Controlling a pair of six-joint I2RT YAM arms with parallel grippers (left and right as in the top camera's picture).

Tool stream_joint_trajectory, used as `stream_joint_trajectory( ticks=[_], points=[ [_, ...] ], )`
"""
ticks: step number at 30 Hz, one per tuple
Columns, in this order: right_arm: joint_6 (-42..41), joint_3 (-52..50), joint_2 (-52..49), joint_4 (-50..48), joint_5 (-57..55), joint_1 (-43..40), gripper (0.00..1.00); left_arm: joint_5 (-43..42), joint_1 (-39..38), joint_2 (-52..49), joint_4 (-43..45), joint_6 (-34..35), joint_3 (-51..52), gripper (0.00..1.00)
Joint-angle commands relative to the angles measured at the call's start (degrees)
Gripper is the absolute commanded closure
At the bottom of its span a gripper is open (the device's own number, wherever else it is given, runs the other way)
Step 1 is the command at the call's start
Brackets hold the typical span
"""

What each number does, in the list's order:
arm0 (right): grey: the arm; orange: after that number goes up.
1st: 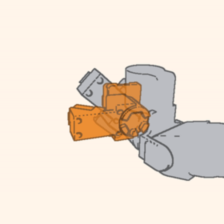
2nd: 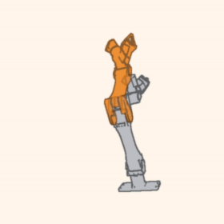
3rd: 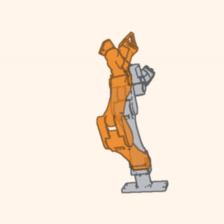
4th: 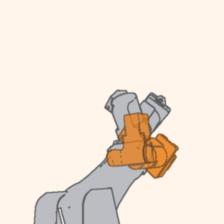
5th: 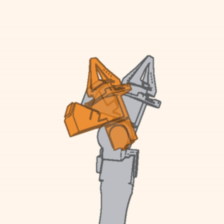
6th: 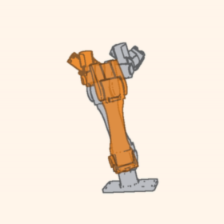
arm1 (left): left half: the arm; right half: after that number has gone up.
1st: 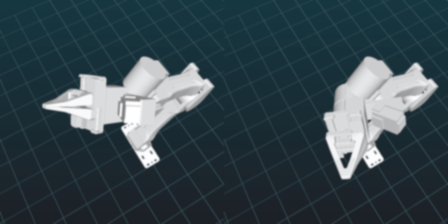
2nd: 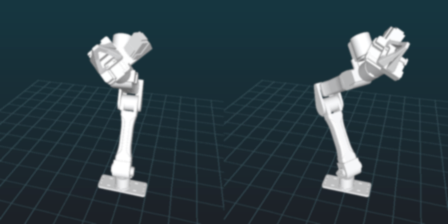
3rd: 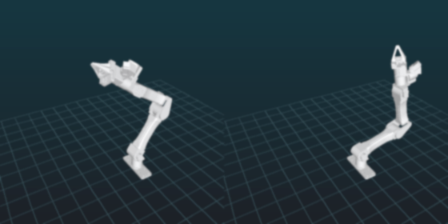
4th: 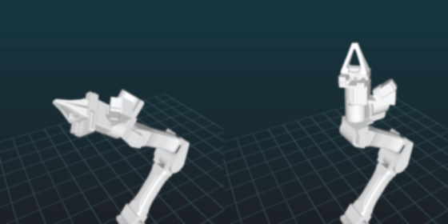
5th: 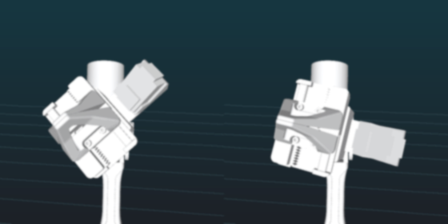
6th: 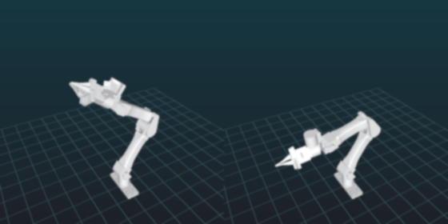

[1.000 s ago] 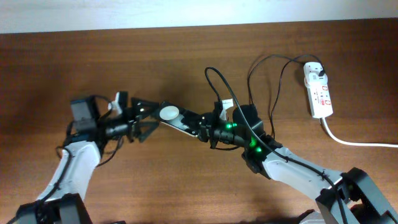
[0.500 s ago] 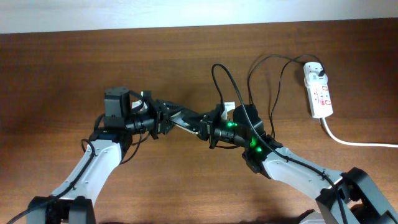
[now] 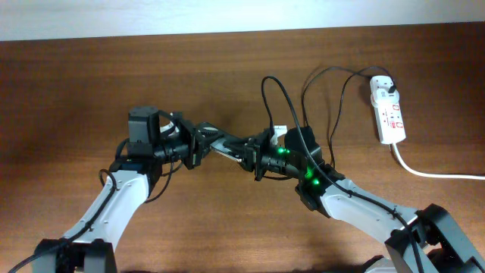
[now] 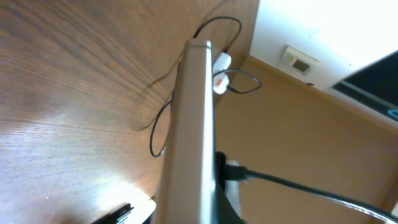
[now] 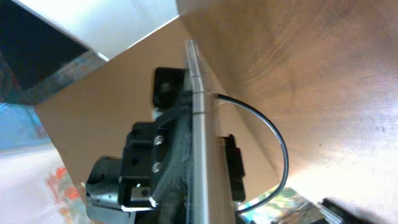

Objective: Plug charger to phone and switch on socket

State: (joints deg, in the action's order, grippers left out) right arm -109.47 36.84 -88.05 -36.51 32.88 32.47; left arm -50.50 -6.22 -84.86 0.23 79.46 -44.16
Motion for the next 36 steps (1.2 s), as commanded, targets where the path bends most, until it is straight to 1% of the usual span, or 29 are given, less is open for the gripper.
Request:
stream_joint_trajectory(
  ticks=[1, 3, 6, 9, 10, 11, 12, 14, 15, 16, 18, 20, 21, 24, 25, 26, 27, 28, 29, 31, 33, 34, 36],
  points=[
    [2.5, 0.0, 1.7, 0.4, 2.4, 0.6, 0.71, 3.0, 0.0, 0.2, 0.2, 0.9, -0.3, 1.00],
    [2.5, 0.0, 1.6, 2.7, 2.4, 0.5, 0.67, 4.7, 0.0, 0.2, 0.2, 0.8, -0.3, 1.00],
    [2.9, 0.0, 1.4, 7.5, 1.6, 0.5, 0.63, 10.0, 0.2, 0.2, 0.2, 0.6, -0.3, 1.00],
    [11.0, 0.0, 1.4, 11.4, -0.7, 0.5, 0.61, 11.1, 3.8, 0.2, 0.2, 0.6, -0.3, 1.00],
    [14.2, 0.0, 1.4, 12.4, -0.9, 0.5, 0.58, 11.0, 5.1, 0.2, 0.2, 0.6, -0.3, 1.00],
    [18.1, 0.0, 1.4, 13.1, -1.7, 0.5, 0.53, 10.7, 6.4, 0.2, 0.2, -0.1, -0.3, 1.00],
    [22.5, 0.0, 1.4, 14.0, -2.4, 0.5, 0.45, 10.6, 7.4, 0.2, 0.2, -1.2, -0.3, 1.00],
    [33.8, 0.0, 1.4, 17.2, -3.3, 0.5, 0.34, 8.9, 10.0, 0.2, 0.2, -8.4, -0.3, 1.00],
    [40.2, 0.0, 1.4, 20.1, -3.9, 0.5, 0.31, 6.8, 11.0, 0.2, 0.2, -13.3, -0.3, 1.00],
    [42.5, 0.0, 1.4, 21.7, -4.4, 0.5, 0.27, 4.5, 11.7, 0.2, 0.2, -17.7, -0.3, 1.00],
    [48.0, 0.0, 1.4, 24.2, -4.5, 0.5, 0.01, -1.8, 12.0, 0.2, 0.1, -25.6, -0.3, 1.00],
    [52.3, 0.0, 1.4, 26.4, -4.9, 0.5, 0.01, -5.7, 12.0, 0.2, -0.5, -28.9, -0.3, 1.00],
    [53.4, 0.0, 1.4, 27.6, -6.3, 0.5, 0.01, -6.3, 12.0, 0.2, -1.5, -29.8, -0.3, 1.00],
    [53.6, 0.0, 1.4, 33.3, -15.8, 0.5, 0.01, -6.4, 12.0, 0.2, -8.3, -35.3, -0.3, 1.00],
    [56.1, 0.0, 1.4, 35.7, -18.3, 0.5, 0.01, -6.3, 12.0, 0.2, -10.5, -37.0, -0.3, 1.00],
    [60.7, 0.0, 1.4, 36.9, -18.5, 0.5, 0.01, -6.3, 12.0, 0.2, -12.5, -38.5, -0.3, 1.00],
    [62.5, 0.1, 1.5, 38.5, -18.6, 0.5, 0.00, -6.3, 12.0, 0.2, -14.5, -40.6, -0.3, 1.00],
    [62.5, 0.4, 1.6, 40.1, -18.6, 0.5, 0.07, -6.3, 12.0, 0.2, -15.9, -42.0, -0.3, 1.00],
    [62.5, 1.7, 1.8, 42.6, -17.8, 0.5, 0.19, -6.3, 12.0, 0.2, -17.6, -44.0, -0.3, 1.00],
    [62.5, 6.0, 2.8, 48.2, -16.8, 0.5, 0.21, -6.3, 12.0, 0.2, -19.2, -45.8, -0.3, 1.00],
    [62.6, 13.7, 3.8, 56.4, -18.5, 0.5, 0.21, -6.1, 12.0, 0.2, -19.4, -46.2, -0.3, 1.00],
    [62.6, 17.3, 3.8, 60.2, -20.2, 0.5, 0.21, -5.6, 12.0, 0.2, -19.4, -46.2, -0.3, 1.00],
    [62.5, 26.1, 3.8, 70.2, -28.9, 0.5, 0.20, -5.2, 12.0, 0.2, -19.4, -46.2, -0.3, 1.00]
  ],
)
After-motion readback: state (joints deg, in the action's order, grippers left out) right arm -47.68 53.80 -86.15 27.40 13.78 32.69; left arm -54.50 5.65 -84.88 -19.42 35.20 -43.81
